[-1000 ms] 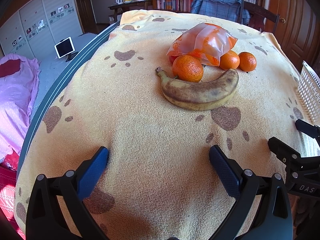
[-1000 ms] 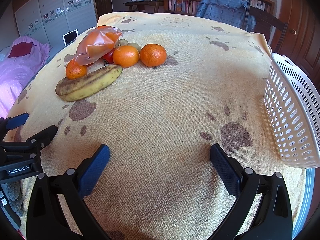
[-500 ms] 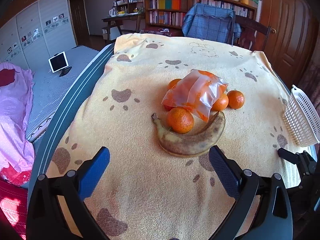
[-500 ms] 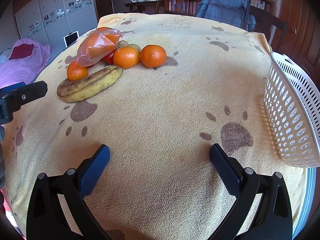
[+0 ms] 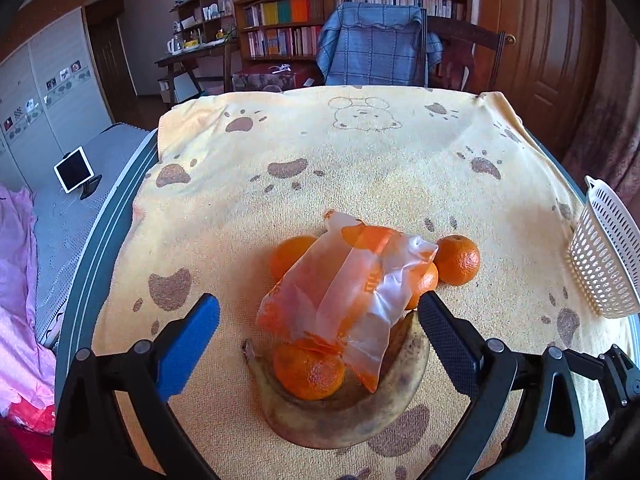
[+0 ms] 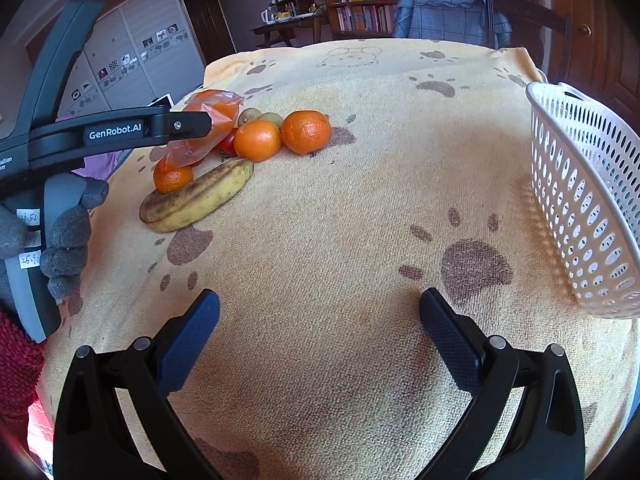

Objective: Organize fruits
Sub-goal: 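Reach the left gripper to the clear plastic bag of oranges and grasp it, then lift the bag with the left gripper while the right gripper grasps a large orange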

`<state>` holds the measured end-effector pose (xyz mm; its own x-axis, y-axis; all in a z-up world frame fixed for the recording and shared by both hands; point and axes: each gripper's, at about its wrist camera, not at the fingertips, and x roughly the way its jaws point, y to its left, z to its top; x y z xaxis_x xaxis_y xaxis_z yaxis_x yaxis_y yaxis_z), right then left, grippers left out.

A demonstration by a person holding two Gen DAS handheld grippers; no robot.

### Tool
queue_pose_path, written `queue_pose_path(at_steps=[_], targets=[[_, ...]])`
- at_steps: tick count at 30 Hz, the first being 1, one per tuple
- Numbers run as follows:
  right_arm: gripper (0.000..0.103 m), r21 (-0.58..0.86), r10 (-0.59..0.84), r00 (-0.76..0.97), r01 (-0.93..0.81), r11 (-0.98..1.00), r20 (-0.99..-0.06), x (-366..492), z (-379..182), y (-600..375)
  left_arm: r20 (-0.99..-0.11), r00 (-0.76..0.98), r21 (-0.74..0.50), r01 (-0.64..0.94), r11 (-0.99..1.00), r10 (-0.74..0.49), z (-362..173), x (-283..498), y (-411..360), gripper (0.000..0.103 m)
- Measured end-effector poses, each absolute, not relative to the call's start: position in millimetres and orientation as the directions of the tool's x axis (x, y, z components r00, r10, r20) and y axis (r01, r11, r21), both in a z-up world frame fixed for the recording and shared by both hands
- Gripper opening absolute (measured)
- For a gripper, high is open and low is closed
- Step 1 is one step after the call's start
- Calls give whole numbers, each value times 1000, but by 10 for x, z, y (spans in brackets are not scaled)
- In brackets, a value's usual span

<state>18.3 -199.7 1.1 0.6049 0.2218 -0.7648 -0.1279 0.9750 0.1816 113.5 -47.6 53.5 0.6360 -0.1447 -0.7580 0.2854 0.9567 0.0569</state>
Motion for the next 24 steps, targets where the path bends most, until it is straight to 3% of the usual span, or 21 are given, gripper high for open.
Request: queue_pose_path(at_steps=[7, 9, 24], targets=[[101, 172, 214, 604, -128, 977, -768, 188, 4, -1989, -779, 606, 22, 285, 958, -162, 409, 1293, -448, 97], [101, 166, 210, 603, -128, 978, -769, 191, -3, -1988, -789, 583, -18, 294, 956, -194, 380, 1328, -436, 79], [101, 138, 185, 578, -125, 983, -794, 218, 1, -1944, -697, 682, -108, 203, 973, -220, 733, 926, 77, 74]])
